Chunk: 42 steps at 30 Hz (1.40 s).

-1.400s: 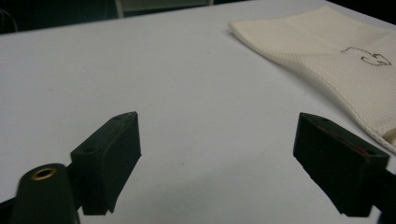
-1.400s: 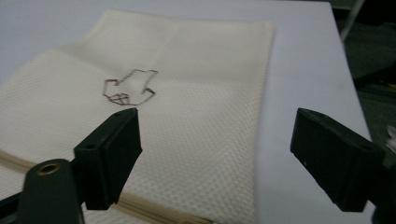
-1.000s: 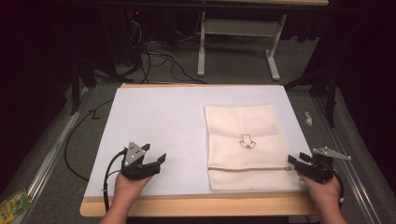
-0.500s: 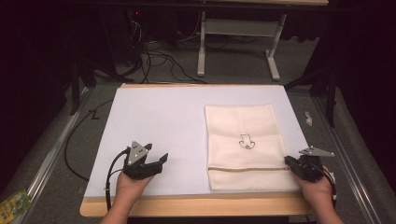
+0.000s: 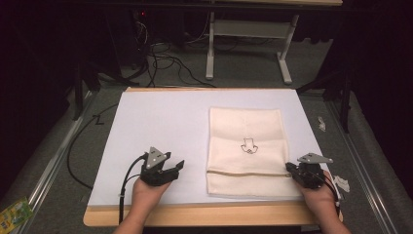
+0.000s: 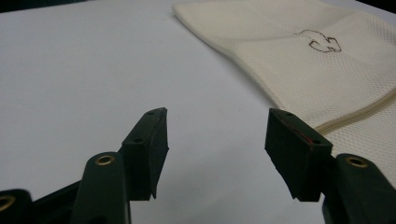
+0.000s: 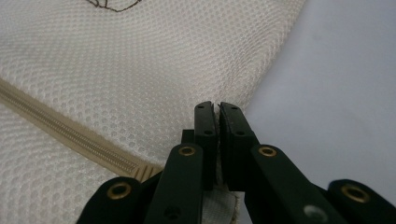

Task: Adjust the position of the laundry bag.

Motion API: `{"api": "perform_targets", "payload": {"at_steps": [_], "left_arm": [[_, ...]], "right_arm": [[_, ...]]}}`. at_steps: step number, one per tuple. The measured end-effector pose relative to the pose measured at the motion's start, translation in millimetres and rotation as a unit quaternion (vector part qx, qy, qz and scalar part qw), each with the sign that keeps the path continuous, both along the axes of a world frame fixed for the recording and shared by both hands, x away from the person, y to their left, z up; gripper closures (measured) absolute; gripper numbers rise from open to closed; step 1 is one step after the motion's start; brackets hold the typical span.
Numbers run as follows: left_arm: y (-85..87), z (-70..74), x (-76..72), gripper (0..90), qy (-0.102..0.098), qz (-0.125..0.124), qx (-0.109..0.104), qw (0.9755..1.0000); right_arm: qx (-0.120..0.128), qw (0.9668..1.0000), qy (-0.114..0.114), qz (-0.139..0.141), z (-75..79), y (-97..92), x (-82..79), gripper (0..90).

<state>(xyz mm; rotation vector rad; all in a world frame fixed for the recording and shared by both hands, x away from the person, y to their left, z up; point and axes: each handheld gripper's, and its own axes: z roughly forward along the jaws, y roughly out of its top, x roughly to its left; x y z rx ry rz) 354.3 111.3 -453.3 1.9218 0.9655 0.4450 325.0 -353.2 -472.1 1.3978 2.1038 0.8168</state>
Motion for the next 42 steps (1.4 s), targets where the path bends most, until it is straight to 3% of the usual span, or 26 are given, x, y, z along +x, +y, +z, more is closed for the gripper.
{"api": "perform_targets", "payload": {"at_steps": [6, 8, 10, 13, 17, 19, 21, 25, 35, 42], "left_arm": [[-43.1, -9.8, 6.6, 43.6, 0.009, -0.044, 0.027, 0.9986], [-54.6, -12.2, 9.7, 45.4, 0.015, -0.055, 0.027, 0.998], [-64.0, -13.8, 14.0, 49.7, 0.022, -0.064, 0.018, 0.9975], [-74.1, -15.4, 23.0, 54.6, 0.048, -0.068, -0.021, 0.9963], [-89.9, -20.8, 33.9, 57.5, 0.062, -0.061, -0.004, 0.9962], [-96.9, -26.4, 37.6, 58.9, 0.076, -0.067, -0.003, 0.9949], [-102.8, -29.1, 37.5, 63.5, 0.075, -0.065, 0.022, 0.9949], [-104.3, -28.8, 35.9, 90.0, 0.067, -0.071, 0.031, 0.9948], [-93.4, -25.3, 34.7, 90.0, 0.062, -0.069, 0.028, 0.9953], [-72.0, -26.0, 31.8, 90.0, 0.058, -0.034, 0.024, 0.9975]], "right_arm": [[-0.004, 0.9999, -0.001, 0.014, -0.2, 4.9, 0.5, 87.4], [-0.001, 0.9999, -0.001, 0.013, -0.4, 4.5, 0.1, 87.3], [0.0, 0.9999, 0.0, 0.014, -0.3, 4.9, -0.9, 87.3], [-0.003, 0.9999, -0.005, 0.016, -1.3, 6.1, -2.4, 87.3], [-0.007, 0.9998, -0.01, 0.016, -2.7, 6.7, -3.4, 87.3], [-0.007, 0.9998, -0.013, 0.016, -3.3, 6.7, -4.2, 87.1], [-0.01, 0.9998, -0.015, 0.014, -3.5, 7.2, -5.3, 87.0], [-0.006, 0.9998, -0.015, 0.011, -3.9, 7.6, -5.0, 87.1], [-0.003, 0.9998, -0.012, 0.015, -2.3, 8.1, -3.7, 87.1], [-0.005, 0.9993, -0.01, 0.035, -0.8, 18.6, 3.6, 87.1]]}}
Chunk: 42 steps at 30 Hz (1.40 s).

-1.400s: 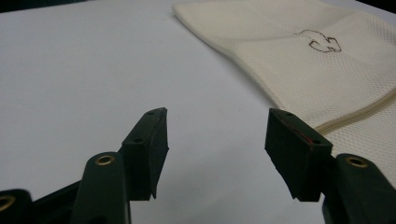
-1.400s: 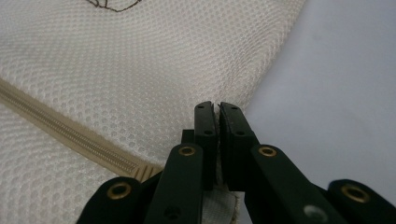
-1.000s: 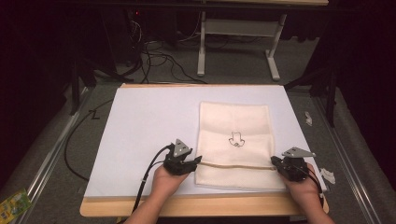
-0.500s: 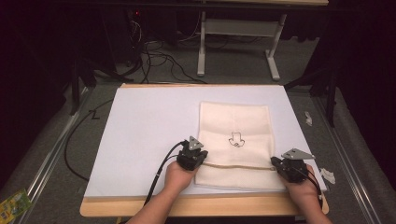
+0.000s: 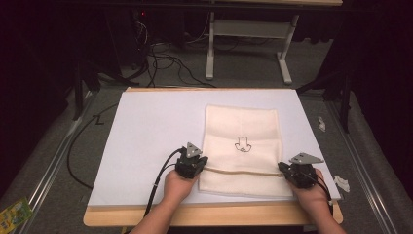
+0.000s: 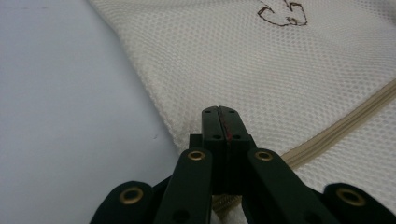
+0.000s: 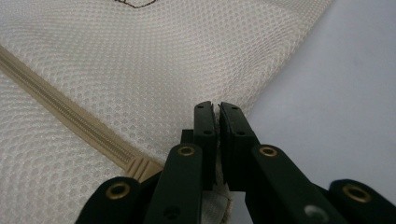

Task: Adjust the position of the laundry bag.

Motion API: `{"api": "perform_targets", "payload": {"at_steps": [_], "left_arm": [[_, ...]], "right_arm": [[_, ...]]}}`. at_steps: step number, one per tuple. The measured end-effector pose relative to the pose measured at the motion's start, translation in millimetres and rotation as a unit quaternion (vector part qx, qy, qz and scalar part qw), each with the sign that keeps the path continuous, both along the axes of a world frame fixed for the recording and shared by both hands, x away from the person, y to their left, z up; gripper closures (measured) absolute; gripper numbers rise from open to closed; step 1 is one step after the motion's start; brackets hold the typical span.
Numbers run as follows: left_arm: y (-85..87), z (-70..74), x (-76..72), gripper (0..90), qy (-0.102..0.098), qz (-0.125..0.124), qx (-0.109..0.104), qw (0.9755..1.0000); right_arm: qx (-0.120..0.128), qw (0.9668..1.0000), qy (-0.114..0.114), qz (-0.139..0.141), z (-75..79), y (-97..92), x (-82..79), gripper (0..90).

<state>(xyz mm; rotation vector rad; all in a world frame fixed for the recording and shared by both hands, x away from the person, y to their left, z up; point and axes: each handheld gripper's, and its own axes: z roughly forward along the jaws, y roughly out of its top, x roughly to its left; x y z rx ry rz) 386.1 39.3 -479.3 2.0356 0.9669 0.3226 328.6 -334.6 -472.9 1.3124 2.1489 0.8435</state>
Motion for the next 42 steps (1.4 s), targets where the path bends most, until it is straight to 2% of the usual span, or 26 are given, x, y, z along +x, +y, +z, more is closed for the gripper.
{"api": "perform_targets", "payload": {"at_steps": [4, 7, 8, 10, 12, 13, 17, 19, 23, 28, 31, 33, 34, 37, 42], "left_arm": [[9.7, 0.7, -0.2, 90.0, 0.0, 0.013, 0.0, 0.9999], [15.5, 0.4, 2.6, 90.0, 0.0, 0.039, -0.007, 0.9992], [17.1, -0.5, 5.2, 85.2, 0.006, 0.042, -0.014, 0.999], [17.9, -4.0, 10.0, 66.1, 0.026, 0.042, -0.027, 0.9984], [17.0, -3.7, 11.1, 55.5, 0.027, 0.045, -0.028, 0.9982], [16.1, -3.2, 11.3, 53.8, 0.027, 0.045, -0.032, 0.9981], [7.9, -4.1, 15.6, 52.5, 0.032, 0.036, -0.018, 0.9987], [3.7, -3.8, 18.6, 51.5, 0.034, 0.031, -0.019, 0.9988], [-2.2, -3.5, 20.8, 54.4, 0.03, 0.033, -0.009, 0.999], [-3.7, -4.2, 21.6, 69.8, 0.036, 0.015, -0.019, 0.9991], [-4.8, -4.2, 19.8, 73.9, 0.033, 0.005, -0.014, 0.9994], [-5.0, -3.7, 18.6, 85.8, 0.037, -0.001, -0.018, 0.9991], [-5.4, -3.1, 17.1, 87.9, 0.033, 0.0, -0.018, 0.9993], [-5.4, -1.4, 12.2, 89.1, 0.013, 0.001, -0.014, 0.9998], [9.4, -1.1, 8.4, 89.2, 0.009, 0.019, -0.019, 0.9996]], "right_arm": [[-0.002, 1.0, -0.002, 0.007, -0.3, 4.7, 4.7, 87.1], [-0.003, 1.0, -0.002, 0.008, -0.8, 6.1, 5.8, 87.0], [-0.003, 1.0, -0.002, 0.008, -0.7, 5.9, 5.6, 86.9], [-0.002, 1.0, -0.002, 0.008, -0.5, 5.3, 5.3, 86.9], [-0.003, 1.0, -0.004, 0.008, -0.5, 5.4, 4.4, 86.7], [-0.003, 1.0, -0.004, 0.008, -0.4, 5.6, 3.4, 86.7], [-0.003, 0.9999, -0.006, 0.012, 1.8, 3.0, -3.7, 86.5], [0.0, 0.9999, -0.01, 0.009, 3.5, 0.1, -10.0, 86.5], [-0.003, 0.9999, -0.013, 0.003, 4.0, -4.6, -17.5, 86.5], [0.0, 0.9999, -0.014, -0.002, 4.1, -10.0, -22.8, 86.5], [-0.001, 0.9999, -0.011, -0.005, 3.5, -8.5, -22.8, 86.5], [-0.005, 0.9999, -0.011, -0.001, 2.8, -7.6, -21.3, 86.5], [-0.005, 0.9999, -0.011, -0.001, 2.8, -7.4, -20.7, 86.5], [-0.003, 0.9999, -0.015, -0.001, 3.6, -6.1, -17.6, 86.6], [0.006, 0.9998, -0.019, 0.005, 5.1, -1.7, -10.5, 86.6]]}}
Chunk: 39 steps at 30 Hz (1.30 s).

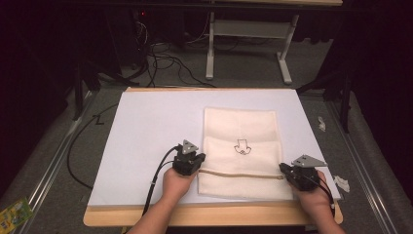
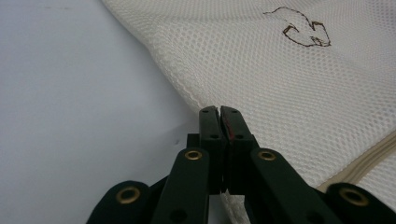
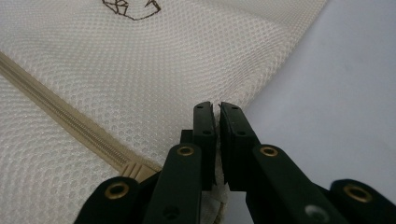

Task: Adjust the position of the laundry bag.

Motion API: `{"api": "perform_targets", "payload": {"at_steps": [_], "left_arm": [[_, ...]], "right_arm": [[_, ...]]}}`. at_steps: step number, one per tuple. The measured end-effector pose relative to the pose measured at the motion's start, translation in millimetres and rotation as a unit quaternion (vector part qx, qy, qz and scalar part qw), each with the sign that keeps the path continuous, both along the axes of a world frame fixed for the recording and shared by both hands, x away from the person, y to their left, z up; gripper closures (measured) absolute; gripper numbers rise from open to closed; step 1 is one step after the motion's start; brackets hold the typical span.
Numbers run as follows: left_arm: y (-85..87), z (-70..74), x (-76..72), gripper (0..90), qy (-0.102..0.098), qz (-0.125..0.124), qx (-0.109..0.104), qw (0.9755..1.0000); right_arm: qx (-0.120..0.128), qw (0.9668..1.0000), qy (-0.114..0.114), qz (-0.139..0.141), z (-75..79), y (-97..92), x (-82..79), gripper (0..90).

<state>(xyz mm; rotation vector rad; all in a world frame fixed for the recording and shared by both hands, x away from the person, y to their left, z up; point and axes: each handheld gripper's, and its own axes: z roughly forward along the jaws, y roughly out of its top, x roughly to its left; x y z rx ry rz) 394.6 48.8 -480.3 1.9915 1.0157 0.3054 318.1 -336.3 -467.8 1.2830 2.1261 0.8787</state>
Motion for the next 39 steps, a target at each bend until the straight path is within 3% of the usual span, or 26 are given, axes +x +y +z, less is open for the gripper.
{"api": "perform_targets", "payload": {"at_steps": [7, 11, 15, 18, 23, 26, 29, 35, 37, 39], "left_arm": [[30.3, 0.1, -10.9, 89.2, -0.002, 0.032, 0.008, 0.9995], [48.7, 3.6, -19.3, 89.2, -0.001, 0.052, 0.001, 0.9987], [60.4, 5.4, -21.5, 89.1, -0.005, 0.068, 0.004, 0.9977], [63.8, 4.0, -18.9, 89.1, 0.003, 0.071, 0.003, 0.9974], [61.0, 3.1, -13.1, 87.4, 0.012, 0.063, 0.0, 0.9979], [59.9, 9.8, -9.5, 75.9, -0.001, 0.069, -0.008, 0.9976], [55.3, 19.8, -7.9, 65.3, -0.025, 0.062, -0.01, 0.9977], [28.9, 31.4, -14.7, 52.8, -0.074, 0.01, -0.004, 0.9972], [20.8, 30.8, -14.8, 49.9, -0.063, -0.002, -0.01, 0.998], [15.4, 30.2, -15.2, 48.8, -0.056, -0.008, -0.005, 0.9984]], "right_arm": [[0.0, 0.9993, -0.009, 0.037, 1.9, 24.9, 14.6, 86.4], [0.0, 0.9983, -0.01, 0.058, 2.5, 35.6, 22.1, 86.0], [-0.005, 0.9969, -0.013, 0.078, 2.1, 46.6, 28.5, 85.1], [-0.01, 0.997, -0.014, 0.076, 2.2, 47.4, 28.8, 84.7], [0.02, 0.9983, -0.017, 0.052, 7.1, 32.7, 24.1, 80.6], [0.026, 0.9988, -0.017, 0.038, 7.2, 23.8, 16.5, 74.7], [0.033, 0.9988, -0.015, 0.033, 7.2, 15.4, 7.4, 70.6], [0.078, 0.9969, -0.002, 0.012, 7.9, 4.7, -8.2, 50.7], [0.101, 0.9949, -0.003, 0.011, 9.2, 3.4, -10.8, 46.8], [0.103, 0.9946, -0.003, 0.01, 9.3, 3.9, -11.2, 46.8]]}}
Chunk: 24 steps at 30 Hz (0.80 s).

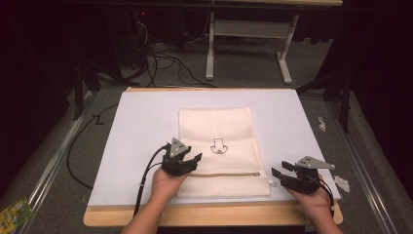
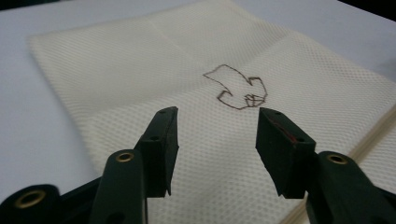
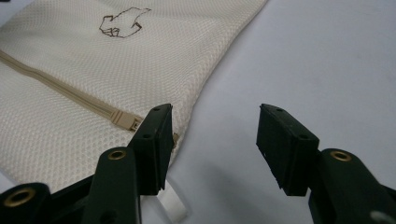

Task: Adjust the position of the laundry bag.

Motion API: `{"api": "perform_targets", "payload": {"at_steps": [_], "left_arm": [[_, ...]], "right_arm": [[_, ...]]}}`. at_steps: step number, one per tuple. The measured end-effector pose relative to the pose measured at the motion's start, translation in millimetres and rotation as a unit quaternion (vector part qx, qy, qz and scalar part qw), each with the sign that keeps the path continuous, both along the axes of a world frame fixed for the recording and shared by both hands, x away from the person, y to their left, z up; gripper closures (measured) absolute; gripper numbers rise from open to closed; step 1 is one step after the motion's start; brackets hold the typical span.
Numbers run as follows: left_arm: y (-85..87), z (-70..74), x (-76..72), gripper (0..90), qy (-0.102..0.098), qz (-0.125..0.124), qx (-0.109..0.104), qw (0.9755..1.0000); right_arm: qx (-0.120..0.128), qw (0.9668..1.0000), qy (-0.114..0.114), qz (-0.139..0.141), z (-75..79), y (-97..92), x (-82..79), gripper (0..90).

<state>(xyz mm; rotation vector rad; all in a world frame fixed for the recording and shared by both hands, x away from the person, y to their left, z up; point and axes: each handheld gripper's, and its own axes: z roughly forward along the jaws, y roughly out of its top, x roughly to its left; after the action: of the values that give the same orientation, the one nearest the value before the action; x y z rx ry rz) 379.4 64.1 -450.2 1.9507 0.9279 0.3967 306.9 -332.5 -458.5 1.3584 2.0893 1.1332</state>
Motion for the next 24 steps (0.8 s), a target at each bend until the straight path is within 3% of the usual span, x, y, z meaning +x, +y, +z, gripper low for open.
{"api": "perform_targets", "payload": {"at_steps": [3, 5, 8, 10, 11, 13, 16, 18, 21, 22, 24], "left_arm": [[-11.6, 0.1, -6.0, 43.8, -0.005, -0.016, 0.003, 0.9999], [-16.8, 1.2, -9.8, 40.5, -0.005, -0.018, 0.006, 0.9998], [-19.9, 2.2, -12.8, 37.0, 0.009, -0.024, 0.0, 0.9997], [-21.7, 2.3, -16.8, 34.2, 0.009, -0.027, 0.008, 0.9996], [-21.5, 2.8, -20.0, 28.6, 0.01, -0.027, 0.02, 0.9994], [-16.5, 3.3, -29.1, 27.1, 0.015, -0.016, 0.031, 0.9993], [-5.9, 2.3, -41.7, 28.8, 0.009, -0.011, 0.037, 0.9992], [-2.3, 4.4, -41.8, 30.5, 0.01, -0.011, 0.046, 0.9988], [2.8, 8.7, -42.3, 38.9, 0.001, -0.008, 0.009, 0.9999], [4.2, 9.6, -42.3, 38.9, 0.0, -0.01, -0.005, 0.9999], [3.8, 8.7, -42.7, 37.8, -0.002, -0.01, -0.011, 0.9999]], "right_arm": [[0.011, 0.9999, 0.002, 0.005, -0.7, 2.9, 0.5, 53.4], [0.007, 0.9998, -0.017, 0.006, 0.4, 6.7, 1.2, 61.4], [0.025, 0.9996, -0.012, -0.003, 4.8, 12.8, 12.4, 61.1], [0.017, 0.9998, -0.011, -0.009, 6.7, 19.3, 19.0, 59.5], [0.005, 0.9999, -0.011, -0.001, 6.1, 26.0, 20.7, 55.8], [0.002, 0.9999, -0.008, 0.006, 4.9, 28.3, 19.0, 56.0], [-0.019, 0.9995, -0.004, 0.025, -1.9, 30.5, 10.5, 60.3], [-0.014, 0.9996, 0.005, 0.026, -4.0, 27.9, 9.7, 63.9], [0.002, 0.9991, 0.029, 0.03, -7.3, 25.8, 9.3, 65.8], [-0.003, 0.999, 0.033, 0.029, -8.0, 26.1, 8.7, 65.8], [-0.006, 0.999, 0.036, 0.028, -8.4, 26.8, 8.4, 65.7]]}}
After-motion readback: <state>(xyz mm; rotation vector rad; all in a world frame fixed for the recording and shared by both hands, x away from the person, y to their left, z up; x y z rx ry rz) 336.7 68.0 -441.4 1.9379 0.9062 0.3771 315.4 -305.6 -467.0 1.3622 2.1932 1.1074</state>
